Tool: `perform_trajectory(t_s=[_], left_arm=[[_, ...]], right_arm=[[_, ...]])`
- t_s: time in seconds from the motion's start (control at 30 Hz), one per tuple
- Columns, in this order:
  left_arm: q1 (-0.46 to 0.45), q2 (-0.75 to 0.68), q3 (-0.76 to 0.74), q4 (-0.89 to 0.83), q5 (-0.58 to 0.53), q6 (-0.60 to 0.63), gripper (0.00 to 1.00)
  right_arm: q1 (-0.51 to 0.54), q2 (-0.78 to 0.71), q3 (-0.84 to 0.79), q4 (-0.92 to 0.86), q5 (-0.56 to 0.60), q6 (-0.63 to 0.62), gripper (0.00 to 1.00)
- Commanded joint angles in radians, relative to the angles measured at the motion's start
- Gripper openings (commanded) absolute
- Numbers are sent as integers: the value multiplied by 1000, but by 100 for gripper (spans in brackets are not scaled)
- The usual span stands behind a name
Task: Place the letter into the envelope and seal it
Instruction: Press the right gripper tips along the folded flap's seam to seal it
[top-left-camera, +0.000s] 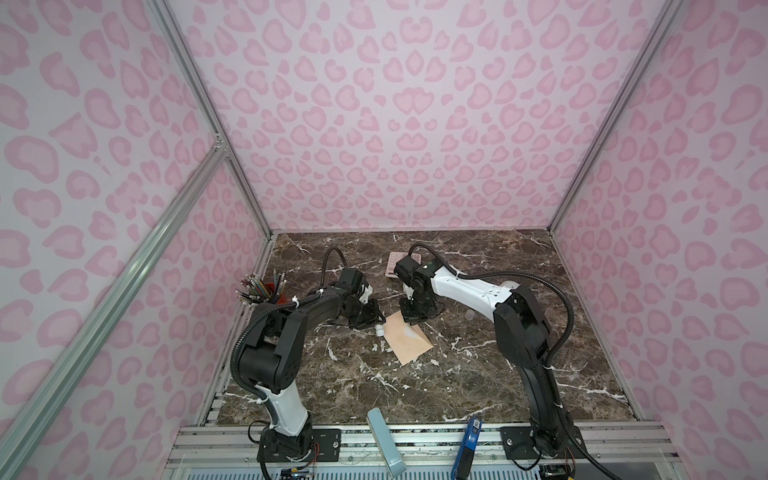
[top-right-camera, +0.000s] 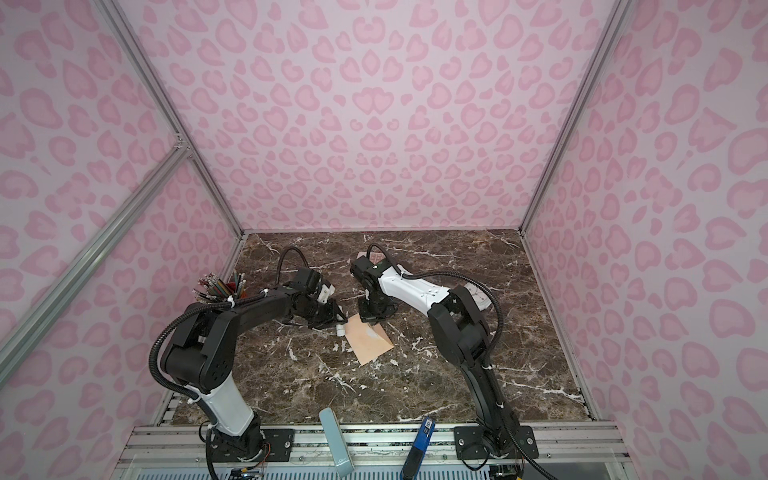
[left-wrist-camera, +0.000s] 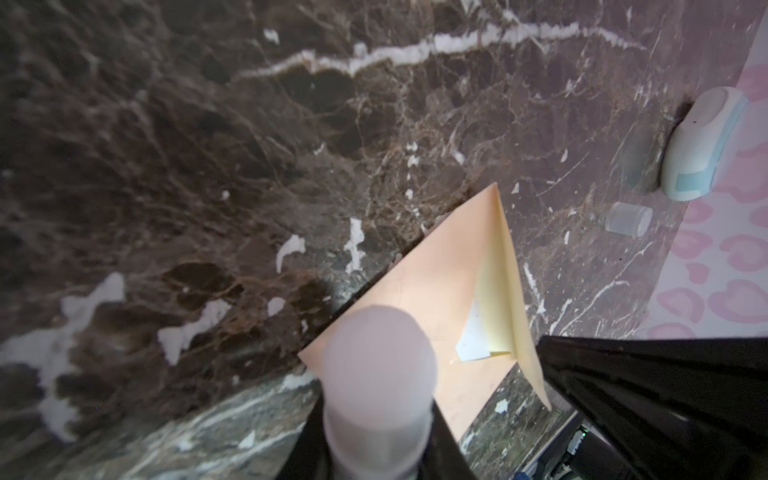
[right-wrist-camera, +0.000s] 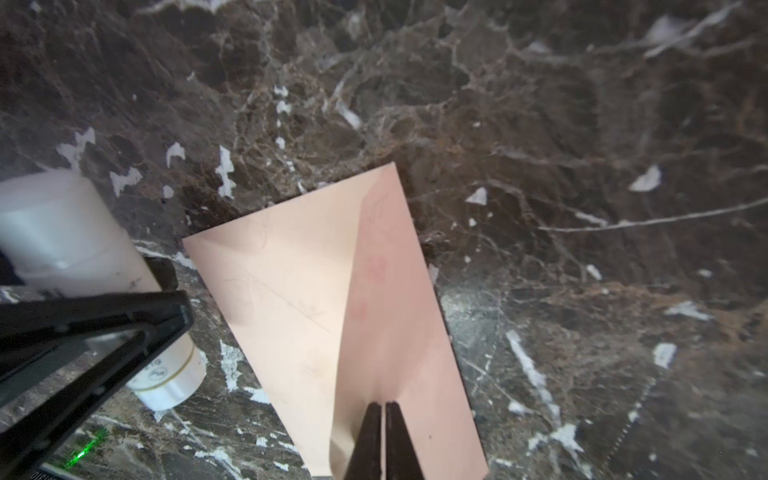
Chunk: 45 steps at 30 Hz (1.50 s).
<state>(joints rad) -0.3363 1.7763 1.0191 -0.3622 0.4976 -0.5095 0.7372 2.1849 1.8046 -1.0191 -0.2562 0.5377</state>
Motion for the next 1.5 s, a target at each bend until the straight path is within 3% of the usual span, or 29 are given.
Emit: perform_trajectory(t_s=[0.0,0.63,1.47], left_arm=[[0,15,12,-9,-8,24,4],[1,42,23,-21,-8,26,4],[2,17,22,-26,0,26,4]], right_arm=[[10,27,9,-13,-8,-7,7],[50,131,33,-34,17,-7,6],[82,205,26,-55,61,-3,18]])
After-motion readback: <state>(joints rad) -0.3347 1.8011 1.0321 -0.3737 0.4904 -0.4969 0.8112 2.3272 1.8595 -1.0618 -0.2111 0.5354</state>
